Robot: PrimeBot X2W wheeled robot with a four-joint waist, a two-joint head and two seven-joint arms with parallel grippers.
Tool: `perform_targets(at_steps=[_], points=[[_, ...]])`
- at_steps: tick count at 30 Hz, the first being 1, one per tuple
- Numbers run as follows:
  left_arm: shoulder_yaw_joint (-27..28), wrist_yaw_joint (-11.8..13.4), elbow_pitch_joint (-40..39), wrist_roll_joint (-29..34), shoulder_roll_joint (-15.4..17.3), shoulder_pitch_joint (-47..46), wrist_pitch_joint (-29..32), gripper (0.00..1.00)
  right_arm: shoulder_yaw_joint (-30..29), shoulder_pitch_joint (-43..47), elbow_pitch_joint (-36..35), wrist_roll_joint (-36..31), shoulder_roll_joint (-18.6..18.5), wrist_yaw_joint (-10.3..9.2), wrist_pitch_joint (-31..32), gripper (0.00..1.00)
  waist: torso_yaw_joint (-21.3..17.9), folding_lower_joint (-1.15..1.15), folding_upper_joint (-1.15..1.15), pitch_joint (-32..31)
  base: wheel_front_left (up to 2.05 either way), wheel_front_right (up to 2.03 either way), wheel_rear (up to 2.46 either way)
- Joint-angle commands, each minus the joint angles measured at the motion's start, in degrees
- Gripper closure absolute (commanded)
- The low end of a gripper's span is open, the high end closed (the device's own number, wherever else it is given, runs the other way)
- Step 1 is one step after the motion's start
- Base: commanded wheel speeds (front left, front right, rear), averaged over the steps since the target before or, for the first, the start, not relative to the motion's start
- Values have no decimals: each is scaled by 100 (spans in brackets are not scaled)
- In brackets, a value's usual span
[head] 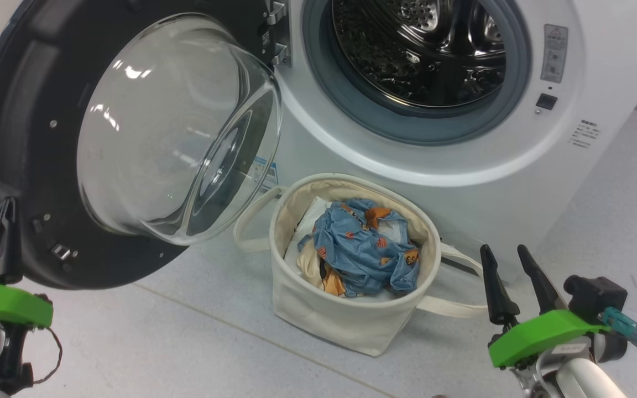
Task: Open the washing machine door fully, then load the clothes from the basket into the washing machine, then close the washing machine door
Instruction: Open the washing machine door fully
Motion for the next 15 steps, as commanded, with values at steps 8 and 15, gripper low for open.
perform_targets(at_steps=[8, 15], points=[[82, -30, -794, 50, 51, 140, -67, 100, 27, -183, -196, -43, 29, 5, -72, 0, 126, 0, 0, -12, 0, 0, 0], [-43, -17, -1255, 33, -116, 377, -67, 0, 0, -201, -221, -68, 52, 5, -72, 0, 98, 0, 0, -18, 0, 0, 0]])
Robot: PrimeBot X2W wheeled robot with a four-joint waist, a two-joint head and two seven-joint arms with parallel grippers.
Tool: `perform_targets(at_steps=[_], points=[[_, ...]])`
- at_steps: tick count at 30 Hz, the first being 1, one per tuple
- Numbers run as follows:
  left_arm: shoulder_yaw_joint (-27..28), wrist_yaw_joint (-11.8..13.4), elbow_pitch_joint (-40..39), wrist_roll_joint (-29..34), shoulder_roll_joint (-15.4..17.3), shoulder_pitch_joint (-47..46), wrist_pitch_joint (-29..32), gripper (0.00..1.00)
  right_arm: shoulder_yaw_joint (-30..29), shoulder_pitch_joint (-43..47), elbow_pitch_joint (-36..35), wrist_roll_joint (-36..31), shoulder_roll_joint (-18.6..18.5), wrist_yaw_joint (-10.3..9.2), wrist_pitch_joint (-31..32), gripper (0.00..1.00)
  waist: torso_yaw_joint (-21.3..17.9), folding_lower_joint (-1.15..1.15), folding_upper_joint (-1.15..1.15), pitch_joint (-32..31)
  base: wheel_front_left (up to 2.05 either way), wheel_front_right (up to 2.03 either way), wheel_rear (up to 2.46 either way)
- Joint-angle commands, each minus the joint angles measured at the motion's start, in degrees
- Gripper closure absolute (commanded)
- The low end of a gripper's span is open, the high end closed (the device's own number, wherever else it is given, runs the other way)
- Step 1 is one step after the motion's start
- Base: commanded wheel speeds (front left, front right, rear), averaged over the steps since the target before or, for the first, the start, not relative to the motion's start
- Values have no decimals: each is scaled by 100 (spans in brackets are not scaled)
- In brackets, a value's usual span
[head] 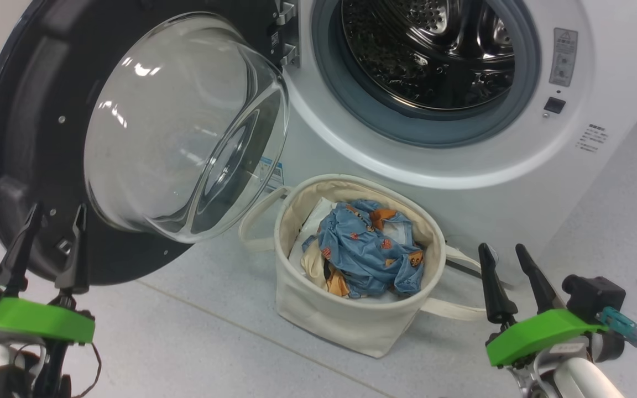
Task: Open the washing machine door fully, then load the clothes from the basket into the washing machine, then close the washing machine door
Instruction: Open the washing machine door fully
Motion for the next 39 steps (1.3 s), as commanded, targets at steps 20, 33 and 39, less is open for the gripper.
perform_targets(at_steps=[20, 33, 39], points=[[164, 57, -560, -405, -112, 481, 28, 0, 219, -392, -307, -161, -105, 5, -72, 0, -1329, 0, -1, 11, 0, 0, 0], [363, 140, -595, -243, -63, 804, -40, 0, 230, -475, -342, -223, -252, 5, -72, 0, -2324, 0, -1, 186, 0, 0, 0], [436, 127, -707, -124, -166, 896, -49, 0, 174, -487, -382, -288, -322, 5, -72, 0, -2460, 0, -1, 219, 0, 0, 0]])
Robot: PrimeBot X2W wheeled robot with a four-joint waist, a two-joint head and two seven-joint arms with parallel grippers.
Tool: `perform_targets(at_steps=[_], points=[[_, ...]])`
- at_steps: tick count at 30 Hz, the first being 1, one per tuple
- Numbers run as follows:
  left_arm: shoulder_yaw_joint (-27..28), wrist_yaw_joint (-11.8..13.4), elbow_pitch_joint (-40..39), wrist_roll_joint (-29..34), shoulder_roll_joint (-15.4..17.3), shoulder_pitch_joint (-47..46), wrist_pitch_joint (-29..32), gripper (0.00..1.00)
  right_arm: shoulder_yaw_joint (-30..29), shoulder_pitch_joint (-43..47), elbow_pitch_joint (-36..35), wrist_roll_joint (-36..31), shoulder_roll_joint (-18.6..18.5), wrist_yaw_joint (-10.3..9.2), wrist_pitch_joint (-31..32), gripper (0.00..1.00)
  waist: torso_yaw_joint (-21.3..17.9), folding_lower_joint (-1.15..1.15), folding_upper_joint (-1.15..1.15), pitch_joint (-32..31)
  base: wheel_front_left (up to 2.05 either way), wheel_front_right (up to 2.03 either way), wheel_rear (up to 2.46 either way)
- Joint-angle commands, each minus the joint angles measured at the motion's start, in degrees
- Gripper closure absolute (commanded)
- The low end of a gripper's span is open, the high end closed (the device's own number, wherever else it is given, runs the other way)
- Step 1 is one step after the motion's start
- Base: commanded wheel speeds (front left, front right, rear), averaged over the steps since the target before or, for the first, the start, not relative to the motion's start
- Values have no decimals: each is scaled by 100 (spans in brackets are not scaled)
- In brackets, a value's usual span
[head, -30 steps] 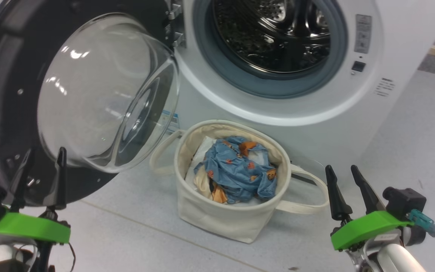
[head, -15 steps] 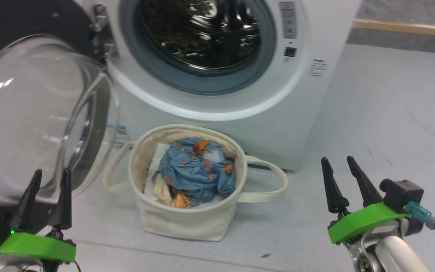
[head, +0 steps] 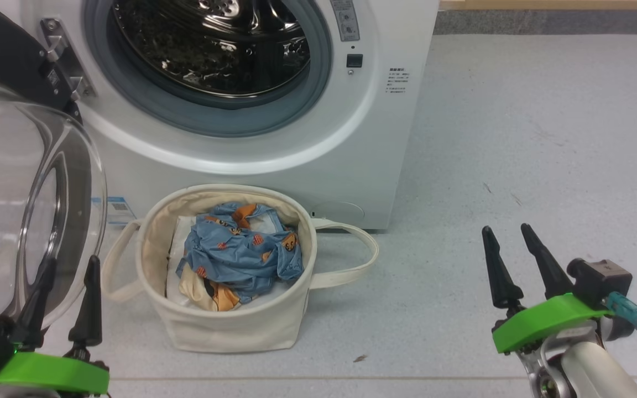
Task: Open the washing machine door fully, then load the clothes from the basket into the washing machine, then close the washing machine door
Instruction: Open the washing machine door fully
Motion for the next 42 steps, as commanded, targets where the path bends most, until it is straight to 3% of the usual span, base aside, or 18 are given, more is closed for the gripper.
perform_targets(at_steps=[1, 42], points=[[264, 8, -230, 67, 126, -175, -67, 0, 72, -279, -209, -40, -77, 5, -71, 0, -14, 0, 0, 24, 0, 0, 0], [357, -137, -7, 272, 47, -428, -69, 0, -7, -274, -252, -44, -59, 5, -71, 0, 376, 0, 0, 154, 7, -4, -3]])
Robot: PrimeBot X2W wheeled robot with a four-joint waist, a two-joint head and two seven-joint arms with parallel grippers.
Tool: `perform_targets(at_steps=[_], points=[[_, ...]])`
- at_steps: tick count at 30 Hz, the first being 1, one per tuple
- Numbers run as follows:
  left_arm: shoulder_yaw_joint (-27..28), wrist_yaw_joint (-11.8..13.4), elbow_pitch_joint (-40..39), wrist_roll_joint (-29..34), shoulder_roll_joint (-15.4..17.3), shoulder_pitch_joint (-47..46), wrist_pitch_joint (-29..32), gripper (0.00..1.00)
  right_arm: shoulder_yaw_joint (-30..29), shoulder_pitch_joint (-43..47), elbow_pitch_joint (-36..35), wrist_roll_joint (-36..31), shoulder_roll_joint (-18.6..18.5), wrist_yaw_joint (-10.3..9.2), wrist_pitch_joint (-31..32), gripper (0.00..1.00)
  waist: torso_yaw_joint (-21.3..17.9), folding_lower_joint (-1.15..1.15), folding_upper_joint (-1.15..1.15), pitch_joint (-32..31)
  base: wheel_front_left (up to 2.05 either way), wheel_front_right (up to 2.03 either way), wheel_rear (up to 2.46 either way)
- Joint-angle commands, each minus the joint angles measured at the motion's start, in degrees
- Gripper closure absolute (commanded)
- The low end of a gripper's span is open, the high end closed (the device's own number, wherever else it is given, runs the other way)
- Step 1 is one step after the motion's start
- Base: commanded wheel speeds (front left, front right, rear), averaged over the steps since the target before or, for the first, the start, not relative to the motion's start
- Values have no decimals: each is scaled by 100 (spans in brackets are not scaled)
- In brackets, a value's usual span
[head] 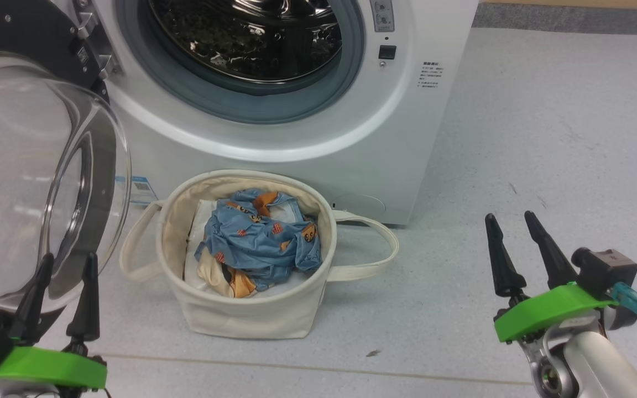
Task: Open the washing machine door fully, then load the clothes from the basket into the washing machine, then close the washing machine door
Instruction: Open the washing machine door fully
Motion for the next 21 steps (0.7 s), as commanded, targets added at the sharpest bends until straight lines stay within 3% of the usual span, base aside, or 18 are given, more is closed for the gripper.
perform_targets(at_steps=[1, 21], points=[[180, -29, -135, 46, 123, -316, -68, 0, 52, -139, -193, -45, -39, 5, -72, 0, 13, 0, 1, 10, 65, -39, -27], [131, -38, -85, 75, 122, -364, -68, 0, 4, -128, -213, -91, 15, 5, -72, 0, 71, 0, 1, 83, 122, -71, -50]])
